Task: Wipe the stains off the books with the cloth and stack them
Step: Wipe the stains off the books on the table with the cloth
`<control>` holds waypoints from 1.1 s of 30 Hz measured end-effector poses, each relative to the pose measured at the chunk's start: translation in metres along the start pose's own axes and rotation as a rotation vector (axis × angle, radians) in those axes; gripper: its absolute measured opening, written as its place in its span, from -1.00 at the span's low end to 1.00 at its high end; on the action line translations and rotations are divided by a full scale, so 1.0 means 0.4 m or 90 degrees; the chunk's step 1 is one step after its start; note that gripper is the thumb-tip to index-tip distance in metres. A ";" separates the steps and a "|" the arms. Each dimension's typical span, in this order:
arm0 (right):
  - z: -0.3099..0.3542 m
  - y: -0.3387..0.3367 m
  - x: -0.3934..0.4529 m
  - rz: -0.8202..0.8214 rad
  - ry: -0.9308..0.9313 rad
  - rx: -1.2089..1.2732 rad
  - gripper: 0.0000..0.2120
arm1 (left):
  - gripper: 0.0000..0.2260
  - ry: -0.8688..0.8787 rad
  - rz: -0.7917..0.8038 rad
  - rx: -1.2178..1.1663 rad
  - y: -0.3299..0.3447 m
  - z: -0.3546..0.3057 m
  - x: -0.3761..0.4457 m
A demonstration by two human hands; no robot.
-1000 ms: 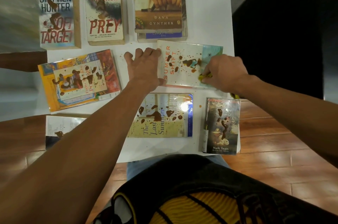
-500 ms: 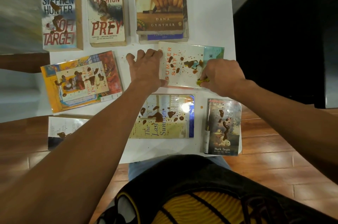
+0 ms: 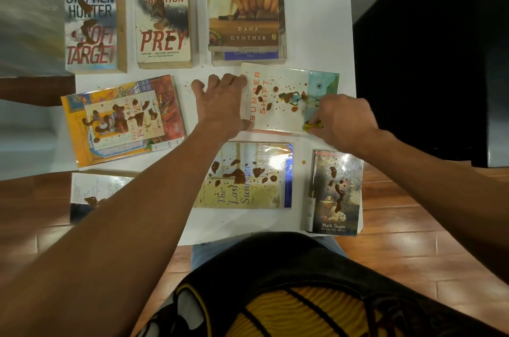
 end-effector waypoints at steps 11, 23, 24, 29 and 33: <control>0.225 -0.065 0.066 -0.084 -0.095 -0.046 -0.83 | -0.14 0.004 0.002 -0.006 0.003 0.000 0.001; -0.078 -0.029 0.040 -0.034 0.105 0.090 -0.73 | -0.11 0.021 -0.007 -0.028 0.011 0.018 -0.002; -0.088 -0.027 0.043 -0.034 0.120 0.117 -0.73 | -0.11 0.021 -0.005 -0.029 0.012 0.015 -0.002; -0.078 -0.026 0.055 -0.010 0.109 0.117 -0.70 | -0.11 0.017 -0.003 -0.030 0.013 0.014 -0.002; -0.106 -0.060 0.073 -0.057 0.157 0.153 -0.68 | -0.11 0.013 -0.002 -0.023 0.009 0.014 -0.003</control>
Point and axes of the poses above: each hand's wrist, its own x-axis towards the middle knuckle, its own y-axis out of the palm, z = x × y, the point moved 10 cm from there along x, towards the middle knuckle, and after that the axes turned 9 degrees about z, right-handed, at the moved point
